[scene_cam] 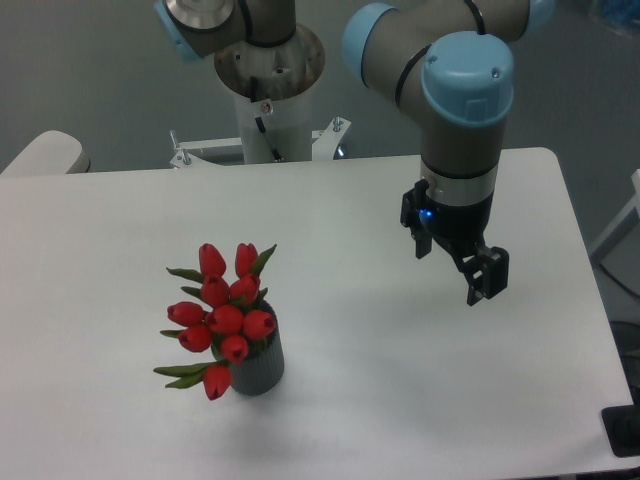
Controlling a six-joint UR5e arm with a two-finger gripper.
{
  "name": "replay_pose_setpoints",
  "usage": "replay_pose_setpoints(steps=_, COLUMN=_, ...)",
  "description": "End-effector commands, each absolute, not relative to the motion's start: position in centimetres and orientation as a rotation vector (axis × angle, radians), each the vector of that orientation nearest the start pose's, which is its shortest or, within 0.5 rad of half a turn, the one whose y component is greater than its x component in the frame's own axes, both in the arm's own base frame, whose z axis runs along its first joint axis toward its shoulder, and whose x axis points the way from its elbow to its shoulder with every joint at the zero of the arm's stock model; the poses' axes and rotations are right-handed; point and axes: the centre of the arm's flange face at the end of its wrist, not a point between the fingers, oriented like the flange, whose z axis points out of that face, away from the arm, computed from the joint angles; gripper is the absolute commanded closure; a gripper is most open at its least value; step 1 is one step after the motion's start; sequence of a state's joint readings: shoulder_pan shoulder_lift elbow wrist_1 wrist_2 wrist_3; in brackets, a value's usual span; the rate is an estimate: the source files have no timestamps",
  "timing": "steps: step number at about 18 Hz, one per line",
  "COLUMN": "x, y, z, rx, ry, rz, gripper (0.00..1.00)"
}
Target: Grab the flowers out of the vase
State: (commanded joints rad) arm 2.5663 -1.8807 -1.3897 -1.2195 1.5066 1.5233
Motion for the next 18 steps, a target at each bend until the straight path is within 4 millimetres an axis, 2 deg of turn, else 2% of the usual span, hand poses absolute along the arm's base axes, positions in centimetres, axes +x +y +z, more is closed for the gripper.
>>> replay_pose_setpoints(steps=2, x=-45.5, y=46.6, z=43.0, rx=-2.841, ry=0.783, rz=0.221, gripper=0.0)
replay_pose_setpoints(steps=4, x=-45.2, y=46.7, z=43.2, rx=-2.774, ry=0.747, rz=0.171, gripper=0.0)
replay_pose_setpoints(steps=8, x=-43.4, y=45.3, z=42.1, rx=-2.649, ry=0.594, rz=0.023, gripper=0.0)
replay_pose_setpoints(steps=10, x=-43.2, y=44.2, z=41.6, rx=-2.569, ry=0.522, rz=-0.045, gripper=0.0)
replay_pose_setpoints(steps=12, x=-42.6, y=43.9, z=41.1, rx=-2.484, ry=0.469, rz=-0.116, gripper=0.0)
replay_pose_setpoints(steps=16, x=-40.5, y=44.0, z=39.8, rx=-2.358, ry=0.358, rz=-0.239, gripper=0.0)
replay_pose_setpoints(steps=18, x=-39.4, y=43.8, z=39.2, rx=-2.336, ry=0.349, rz=-0.226, gripper=0.0)
